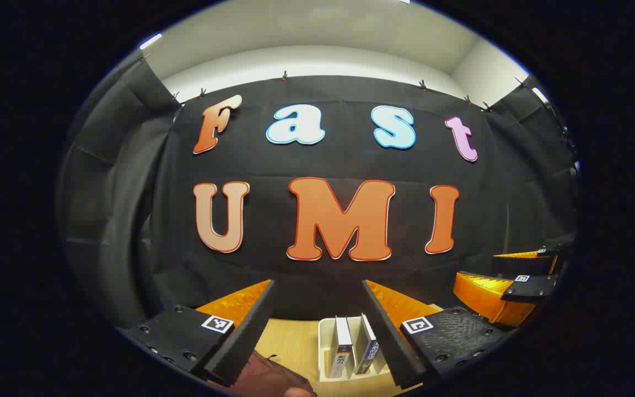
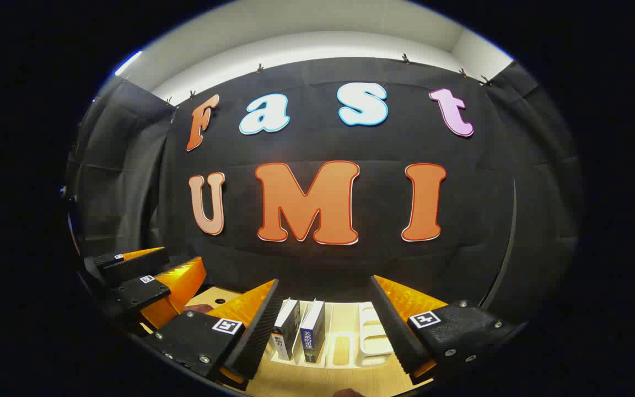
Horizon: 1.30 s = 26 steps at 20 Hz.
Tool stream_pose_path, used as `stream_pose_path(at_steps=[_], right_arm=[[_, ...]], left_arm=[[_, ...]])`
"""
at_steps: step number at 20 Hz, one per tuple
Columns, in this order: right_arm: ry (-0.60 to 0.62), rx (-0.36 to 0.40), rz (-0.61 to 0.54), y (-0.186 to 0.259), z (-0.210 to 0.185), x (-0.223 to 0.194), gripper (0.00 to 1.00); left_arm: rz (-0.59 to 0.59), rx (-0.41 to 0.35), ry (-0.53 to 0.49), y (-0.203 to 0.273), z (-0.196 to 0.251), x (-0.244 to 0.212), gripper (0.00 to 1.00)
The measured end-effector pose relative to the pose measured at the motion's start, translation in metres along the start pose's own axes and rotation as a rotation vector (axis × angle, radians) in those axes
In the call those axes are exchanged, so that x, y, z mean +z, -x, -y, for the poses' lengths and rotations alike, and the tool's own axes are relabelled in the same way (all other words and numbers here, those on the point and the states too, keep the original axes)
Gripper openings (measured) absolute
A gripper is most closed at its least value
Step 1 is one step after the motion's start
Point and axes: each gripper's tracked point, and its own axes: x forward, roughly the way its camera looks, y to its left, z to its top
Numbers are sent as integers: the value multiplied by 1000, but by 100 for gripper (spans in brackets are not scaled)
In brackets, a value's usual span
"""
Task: Open the schoolbag, grab two books from the bookshelf and put them into the schoolbag.
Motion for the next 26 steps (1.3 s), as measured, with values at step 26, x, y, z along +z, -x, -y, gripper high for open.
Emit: stream_pose_path(at_steps=[26], right_arm=[[-52, 1, -36, 1, 8, -22, 94]], left_arm=[[-79, 13, -36, 12, -4, -17, 95]])
